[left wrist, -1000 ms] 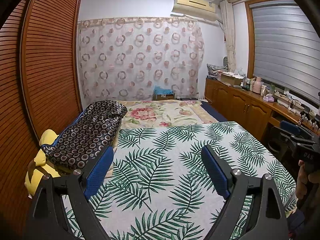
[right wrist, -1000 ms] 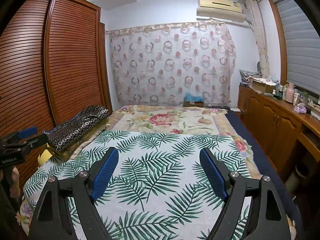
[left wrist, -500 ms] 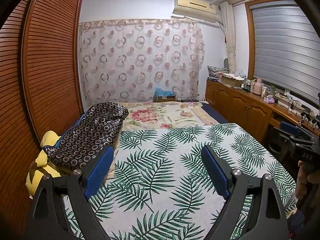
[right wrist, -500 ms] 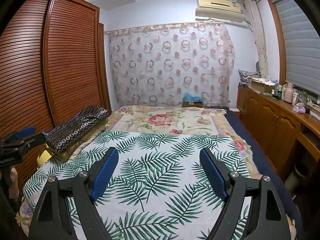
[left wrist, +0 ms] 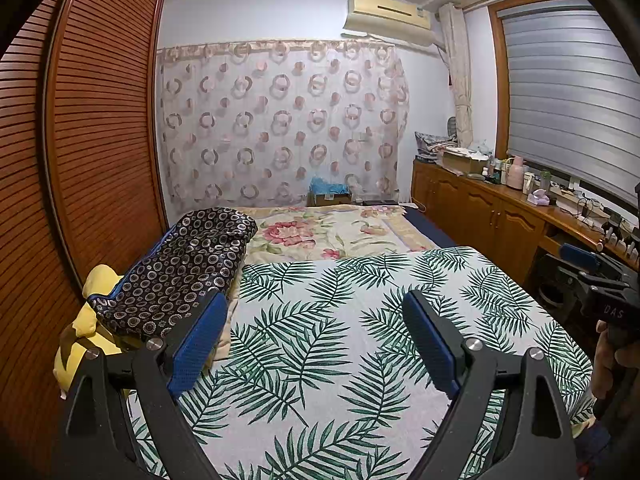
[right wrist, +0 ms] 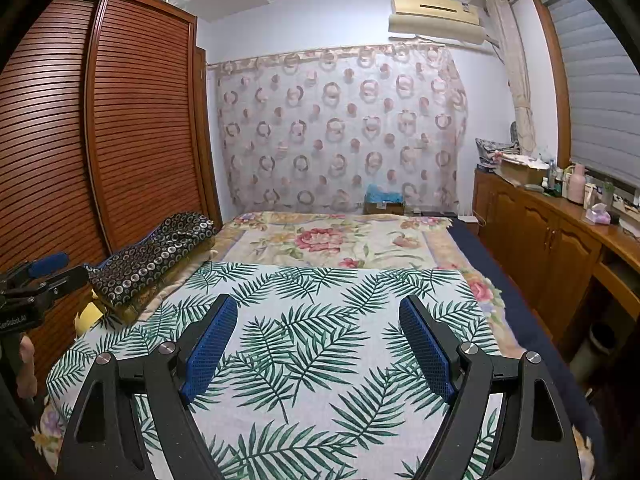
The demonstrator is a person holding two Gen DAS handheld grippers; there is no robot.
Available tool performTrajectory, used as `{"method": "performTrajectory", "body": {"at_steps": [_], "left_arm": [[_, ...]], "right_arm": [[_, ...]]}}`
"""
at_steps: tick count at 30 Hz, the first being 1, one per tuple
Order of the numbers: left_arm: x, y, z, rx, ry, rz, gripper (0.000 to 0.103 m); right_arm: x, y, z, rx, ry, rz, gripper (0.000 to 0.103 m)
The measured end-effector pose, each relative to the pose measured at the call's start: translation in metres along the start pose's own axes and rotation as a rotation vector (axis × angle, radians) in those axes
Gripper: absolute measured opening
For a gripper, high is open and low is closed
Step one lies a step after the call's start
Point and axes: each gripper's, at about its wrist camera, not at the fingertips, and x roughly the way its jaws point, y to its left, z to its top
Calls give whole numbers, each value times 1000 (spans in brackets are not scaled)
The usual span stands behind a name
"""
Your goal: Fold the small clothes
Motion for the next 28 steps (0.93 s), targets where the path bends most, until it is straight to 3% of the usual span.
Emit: {"method": "performTrajectory", "body": {"at_steps": [28], "left_arm": [[-1, 0, -1, 2, -3, 1, 90]], "right_arm": [[0, -3, 0, 2, -2, -2, 84]]}}
